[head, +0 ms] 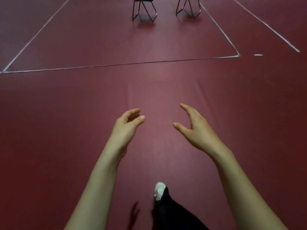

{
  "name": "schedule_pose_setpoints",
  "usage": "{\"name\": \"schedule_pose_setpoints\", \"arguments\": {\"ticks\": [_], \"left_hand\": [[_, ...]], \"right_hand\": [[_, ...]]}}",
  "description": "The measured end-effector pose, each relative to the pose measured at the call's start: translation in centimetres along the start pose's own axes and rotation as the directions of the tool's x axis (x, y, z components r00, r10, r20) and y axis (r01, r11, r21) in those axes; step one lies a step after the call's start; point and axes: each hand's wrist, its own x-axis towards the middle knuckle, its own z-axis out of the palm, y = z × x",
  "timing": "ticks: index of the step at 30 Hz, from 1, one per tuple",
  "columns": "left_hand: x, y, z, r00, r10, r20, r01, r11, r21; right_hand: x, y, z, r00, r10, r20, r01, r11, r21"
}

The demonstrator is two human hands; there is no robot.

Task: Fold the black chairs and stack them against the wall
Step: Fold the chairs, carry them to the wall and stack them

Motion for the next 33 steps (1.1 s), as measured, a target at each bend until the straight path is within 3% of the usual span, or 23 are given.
{"name": "schedule_pose_setpoints", "arguments": {"ticks": [11,22,26,28,31,33], "left_hand": [[37.6,8.4,-0.1,0.998,-0.052,0.018,0.052,0.999,-0.014],[75.9,21.6,-2.2,1.0,-0.01,0.028,0.01,1.0,0.003],[91.8,23.8,-3.3,0.996,0.071,-0.061,-0.057,0.978,0.203],[100.4,25.0,-3.5,0.977,0.19,-0.093,-0.13,0.887,0.444],[112.4,28.0,-2.8,0.974,0.227,0.015,-0.172,0.69,0.703],[119.4,30.3,-2.3,0.98,0.168,0.103,-0.191,0.674,0.713]], "right_hand": [[38.2,0.2,1.0,0.996,0.062,0.07,-0.062,0.998,-0.01],[77.2,-1.5,-1.4,0.993,0.114,-0.042,-0.113,0.993,0.025],[91.7,0.1,-1.3,0.952,0.128,-0.279,-0.084,0.983,0.164],[99.6,1.4,-1.1,0.93,0.124,-0.346,-0.068,0.983,0.169],[112.8,3.7,-0.6,0.966,0.109,-0.237,-0.11,0.994,0.006],[121.8,4.3,0.0,0.987,0.156,-0.022,-0.158,0.979,-0.127]]}}
